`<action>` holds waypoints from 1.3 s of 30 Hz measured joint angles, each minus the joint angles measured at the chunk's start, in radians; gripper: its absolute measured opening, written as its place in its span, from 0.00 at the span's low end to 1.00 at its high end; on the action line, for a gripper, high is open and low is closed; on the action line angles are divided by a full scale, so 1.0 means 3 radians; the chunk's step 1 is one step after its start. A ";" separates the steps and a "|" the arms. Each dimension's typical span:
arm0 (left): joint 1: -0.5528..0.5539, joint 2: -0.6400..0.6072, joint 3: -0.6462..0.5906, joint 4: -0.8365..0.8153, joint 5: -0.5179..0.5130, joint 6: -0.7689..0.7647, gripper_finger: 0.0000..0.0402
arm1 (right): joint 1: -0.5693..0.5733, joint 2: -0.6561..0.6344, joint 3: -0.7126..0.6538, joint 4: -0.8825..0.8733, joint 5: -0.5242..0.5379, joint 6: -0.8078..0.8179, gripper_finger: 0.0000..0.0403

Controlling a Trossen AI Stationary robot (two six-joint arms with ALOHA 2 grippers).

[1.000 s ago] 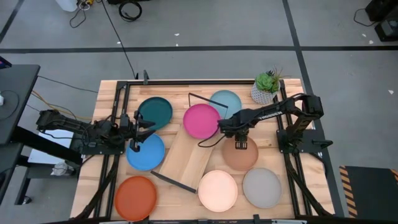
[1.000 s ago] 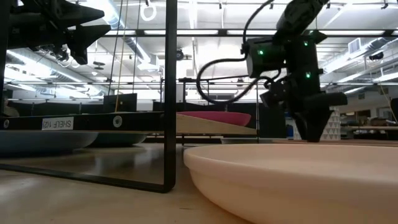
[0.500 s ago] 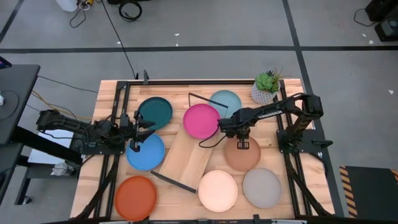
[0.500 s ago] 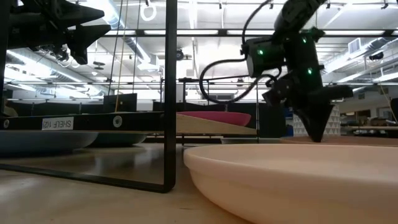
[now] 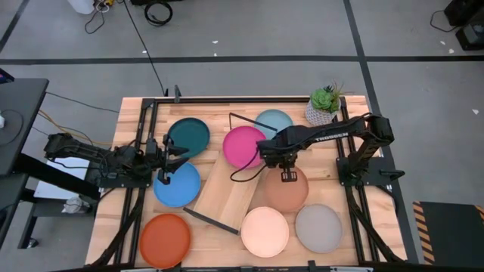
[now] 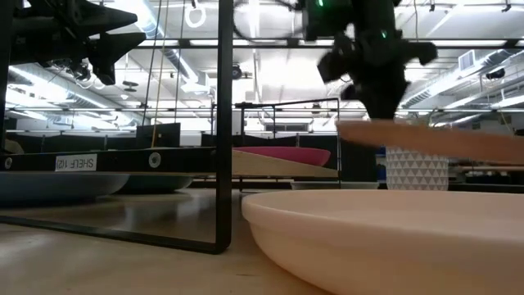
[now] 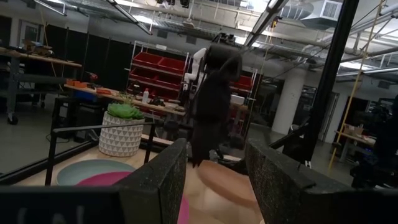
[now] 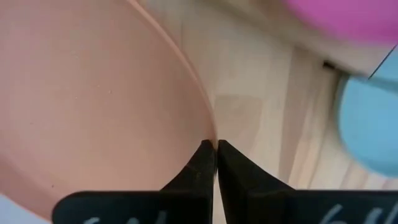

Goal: Place and stack plates onto a shelf
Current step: Put the brown plate on the shelf

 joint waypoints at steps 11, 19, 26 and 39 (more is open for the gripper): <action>0.0003 0.0000 0.0001 0.0003 0.0000 0.0001 0.43 | 0.0200 0.0028 0.0331 0.0921 0.0069 -0.0125 0.03; 0.0003 0.0001 0.0000 0.0031 -0.0001 0.0031 0.43 | 0.0213 0.0142 0.0394 0.1233 0.0174 -0.0202 0.03; 0.0003 0.0001 0.0001 0.0065 -0.0001 0.0108 0.43 | 0.0231 0.0492 0.0853 0.1139 0.0217 -0.0384 0.03; 0.0003 0.0000 0.0001 0.0062 -0.0001 0.0000 0.43 | 0.0178 0.1303 0.1803 0.1104 0.0064 -0.1038 0.05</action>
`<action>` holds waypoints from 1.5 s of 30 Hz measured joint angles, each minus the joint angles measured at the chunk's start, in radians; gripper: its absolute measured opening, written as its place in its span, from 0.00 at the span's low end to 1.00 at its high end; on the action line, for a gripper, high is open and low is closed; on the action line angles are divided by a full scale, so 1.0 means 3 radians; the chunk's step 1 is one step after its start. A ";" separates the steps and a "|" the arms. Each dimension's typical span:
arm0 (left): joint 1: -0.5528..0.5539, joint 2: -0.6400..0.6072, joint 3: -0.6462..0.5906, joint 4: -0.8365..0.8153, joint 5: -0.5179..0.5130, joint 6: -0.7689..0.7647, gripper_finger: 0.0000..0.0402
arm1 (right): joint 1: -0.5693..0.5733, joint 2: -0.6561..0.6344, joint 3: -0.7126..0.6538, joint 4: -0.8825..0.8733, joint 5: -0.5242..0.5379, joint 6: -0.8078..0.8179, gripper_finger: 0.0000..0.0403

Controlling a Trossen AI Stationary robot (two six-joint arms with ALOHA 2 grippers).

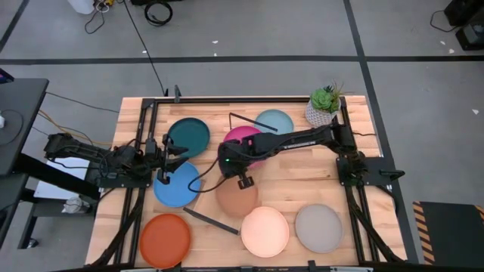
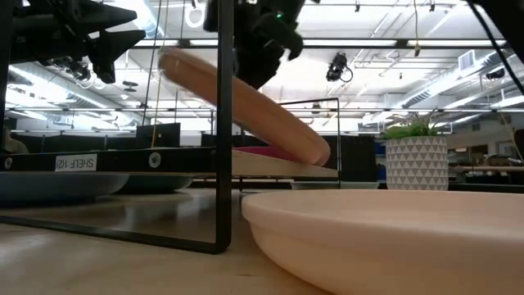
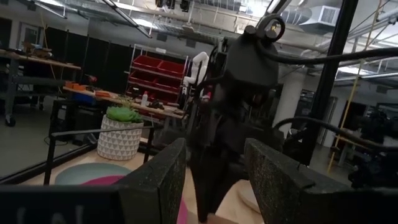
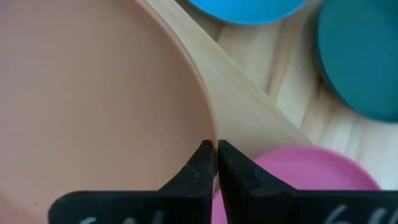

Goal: Place and stack plates onto a shelf
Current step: Put the brown plate on the shelf

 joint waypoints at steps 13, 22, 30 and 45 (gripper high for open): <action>-0.0003 0.0000 0.0000 -0.0028 0.0000 -0.0010 0.43 | -0.0034 0.0208 0.0092 0.0293 -0.0251 -0.0196 0.12; -0.0003 0.0000 0.0000 -0.0050 0.0001 -0.0012 0.43 | -0.0034 0.0111 0.0091 0.0306 -0.0060 -0.0166 0.22; -0.0003 0.0001 0.0000 -0.0094 0.0001 -0.0094 0.43 | 0.0014 -0.0029 -0.0126 -0.0659 -0.0384 0.0282 0.22; -0.0003 0.0000 0.0000 -0.0093 0.0001 -0.0094 0.43 | 0.0383 -0.0277 -0.0570 -0.0503 0.0345 0.0561 0.22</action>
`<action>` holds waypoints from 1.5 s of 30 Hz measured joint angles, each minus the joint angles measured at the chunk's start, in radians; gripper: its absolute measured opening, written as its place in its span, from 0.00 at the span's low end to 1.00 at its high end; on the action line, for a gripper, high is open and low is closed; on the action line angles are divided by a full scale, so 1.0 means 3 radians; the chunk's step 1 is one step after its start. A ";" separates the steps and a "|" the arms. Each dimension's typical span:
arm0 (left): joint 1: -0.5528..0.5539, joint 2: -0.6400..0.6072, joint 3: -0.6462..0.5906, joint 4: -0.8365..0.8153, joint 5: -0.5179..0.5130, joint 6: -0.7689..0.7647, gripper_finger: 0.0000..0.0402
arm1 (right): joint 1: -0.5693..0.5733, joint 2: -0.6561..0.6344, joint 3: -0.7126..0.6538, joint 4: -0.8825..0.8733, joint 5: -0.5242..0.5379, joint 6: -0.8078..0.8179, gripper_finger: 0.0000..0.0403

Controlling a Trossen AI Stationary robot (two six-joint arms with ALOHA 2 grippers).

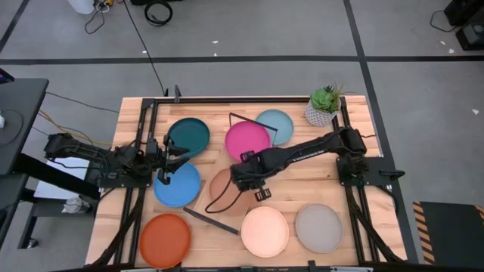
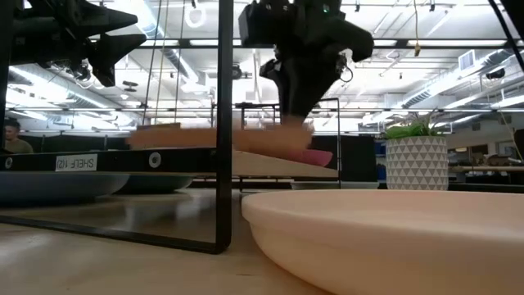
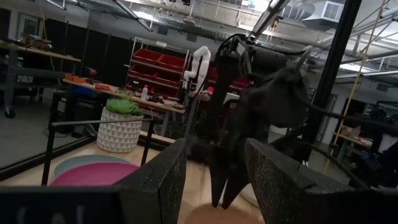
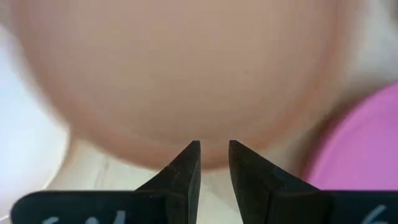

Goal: Place and stack plates onto a shelf
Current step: Put the brown plate on the shelf, then stack the light blue plate on top of the brown plate on the shelf

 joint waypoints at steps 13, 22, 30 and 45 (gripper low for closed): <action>0.0000 0.0000 0.0000 -0.0014 0.0000 0.0000 0.43 | -0.0006 -0.0245 -0.0295 -0.0098 0.0134 0.0269 0.22; 0.0004 0.0000 0.0000 -0.0015 0.0000 0.0001 0.43 | -0.0137 -0.0242 -0.0829 0.0536 0.0028 0.0188 0.22; 0.0003 0.0000 0.0000 -0.0015 0.0000 0.0004 0.43 | -0.0137 -0.0242 -0.0814 0.0872 -0.0241 0.0042 0.22; 0.0003 0.0000 0.0000 -0.0020 0.0000 0.0006 0.43 | -0.0106 -0.0527 -0.0813 0.0252 -0.0039 0.0415 0.22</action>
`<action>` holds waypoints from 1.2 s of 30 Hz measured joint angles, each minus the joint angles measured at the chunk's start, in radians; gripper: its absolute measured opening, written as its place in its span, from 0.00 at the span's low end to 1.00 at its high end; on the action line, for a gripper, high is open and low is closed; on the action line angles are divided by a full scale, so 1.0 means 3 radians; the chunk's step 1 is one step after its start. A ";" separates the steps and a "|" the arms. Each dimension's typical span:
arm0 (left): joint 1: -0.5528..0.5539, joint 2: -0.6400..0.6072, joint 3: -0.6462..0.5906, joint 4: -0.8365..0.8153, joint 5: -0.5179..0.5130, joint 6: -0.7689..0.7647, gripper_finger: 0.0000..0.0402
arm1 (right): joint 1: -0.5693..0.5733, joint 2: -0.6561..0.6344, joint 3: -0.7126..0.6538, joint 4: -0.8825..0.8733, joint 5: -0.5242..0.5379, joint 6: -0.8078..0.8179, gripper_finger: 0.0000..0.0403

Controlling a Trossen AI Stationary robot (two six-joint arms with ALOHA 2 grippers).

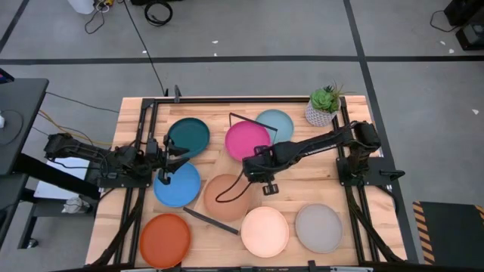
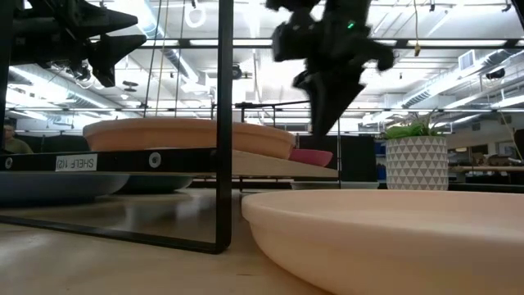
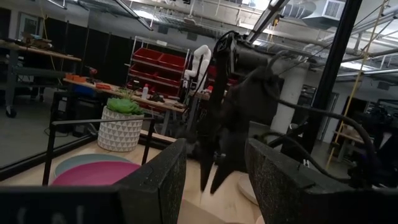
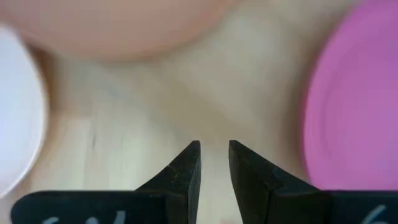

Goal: Place and stack plates onto a shelf
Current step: Stack the light blue plate on top of the brown plate on the shelf

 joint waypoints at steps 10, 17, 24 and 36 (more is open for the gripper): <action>-0.0003 0.0000 0.0000 0.0000 0.0000 -0.0003 0.43 | 0.0045 -0.1054 -0.0940 -0.0001 0.0501 0.0358 0.22; 0.0000 0.0000 0.0000 0.0004 -0.0001 -0.0001 0.43 | -0.0339 -0.1761 -0.2013 0.0791 0.0856 -0.0078 0.22; 0.0000 0.0000 -0.0001 0.0016 -0.0001 0.0035 0.43 | -0.0949 -0.1983 -0.2815 0.1893 0.0785 -0.0692 0.30; 0.0000 -0.0001 0.0000 0.0025 -0.0001 0.0080 0.43 | -0.1584 -0.1371 -0.2881 0.2541 0.0583 -0.1284 0.54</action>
